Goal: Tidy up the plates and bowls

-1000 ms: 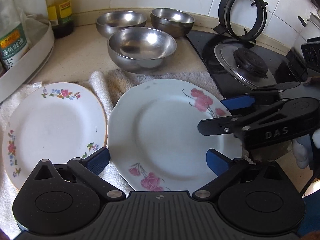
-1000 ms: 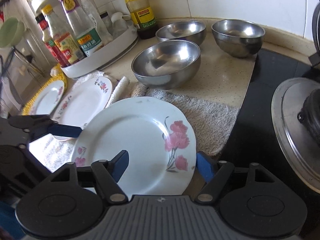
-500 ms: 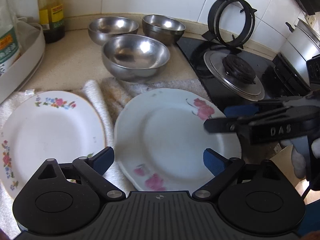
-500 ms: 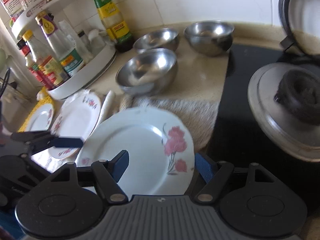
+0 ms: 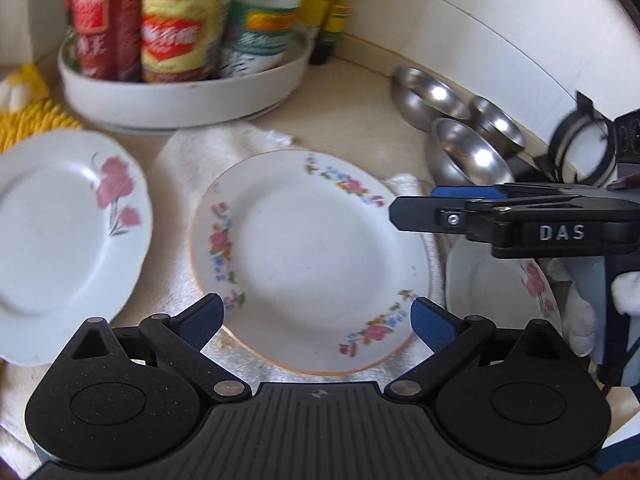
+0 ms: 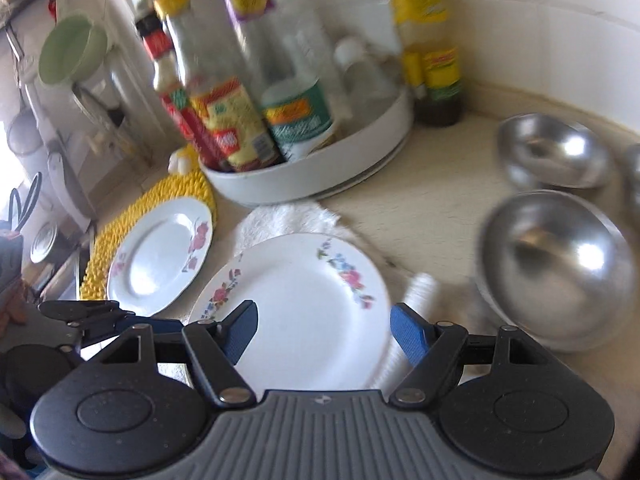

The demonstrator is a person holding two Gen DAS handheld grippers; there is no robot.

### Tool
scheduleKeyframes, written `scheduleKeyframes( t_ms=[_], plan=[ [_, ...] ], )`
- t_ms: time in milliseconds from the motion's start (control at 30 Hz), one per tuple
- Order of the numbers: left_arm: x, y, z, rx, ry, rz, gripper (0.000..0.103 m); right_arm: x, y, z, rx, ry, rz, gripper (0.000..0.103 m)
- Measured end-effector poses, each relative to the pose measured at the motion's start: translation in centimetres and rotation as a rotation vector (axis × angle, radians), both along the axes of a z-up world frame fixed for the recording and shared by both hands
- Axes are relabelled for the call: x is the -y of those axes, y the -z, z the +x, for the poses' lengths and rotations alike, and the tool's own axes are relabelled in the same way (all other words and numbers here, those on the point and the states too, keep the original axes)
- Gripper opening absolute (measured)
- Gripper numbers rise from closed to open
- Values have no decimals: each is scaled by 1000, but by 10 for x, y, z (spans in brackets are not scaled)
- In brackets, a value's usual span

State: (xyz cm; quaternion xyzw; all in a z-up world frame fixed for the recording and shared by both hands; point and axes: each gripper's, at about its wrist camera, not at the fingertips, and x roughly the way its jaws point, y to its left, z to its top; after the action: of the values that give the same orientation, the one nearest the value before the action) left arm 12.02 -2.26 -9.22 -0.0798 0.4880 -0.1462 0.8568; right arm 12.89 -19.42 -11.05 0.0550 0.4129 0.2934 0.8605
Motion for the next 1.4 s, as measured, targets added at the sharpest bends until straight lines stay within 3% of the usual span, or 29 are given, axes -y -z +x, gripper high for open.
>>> scheduleKeyframes(
  t_ms=[167, 200, 267, 333, 633, 800, 1100, 1200, 1400],
  plan=[
    [-10, 12, 10, -36, -24, -11, 101, -14, 15, 25, -22, -41, -40, 76],
    [-13, 15, 10, -44, -27, -15, 102, -16, 18, 30, -37, -46, -61, 72],
    [-9, 15, 12, -30, -16, -11, 103, -16, 26, 39, -99, -65, -47, 74],
    [-6, 16, 15, -26, -25, 15, 103, -16, 28, 38, -94, -82, -42, 76],
    [-5, 8, 17, -22, -59, 41, 102, -11, 16, 34, -121, -67, 15, 77],
    [-7, -11, 13, 37, -63, 42, 103, -10, 1, 22, -103, -43, 21, 77],
    [13, -30, 7, 106, 33, 54, 103, 19, -19, -13, -124, 75, 71, 77],
    [26, -28, 11, 97, 107, 33, 103, 30, -22, -24, -130, 144, 36, 77],
    [62, -15, 20, 65, 238, 21, 102, 66, -10, -45, -210, 309, 61, 76]
  ],
)
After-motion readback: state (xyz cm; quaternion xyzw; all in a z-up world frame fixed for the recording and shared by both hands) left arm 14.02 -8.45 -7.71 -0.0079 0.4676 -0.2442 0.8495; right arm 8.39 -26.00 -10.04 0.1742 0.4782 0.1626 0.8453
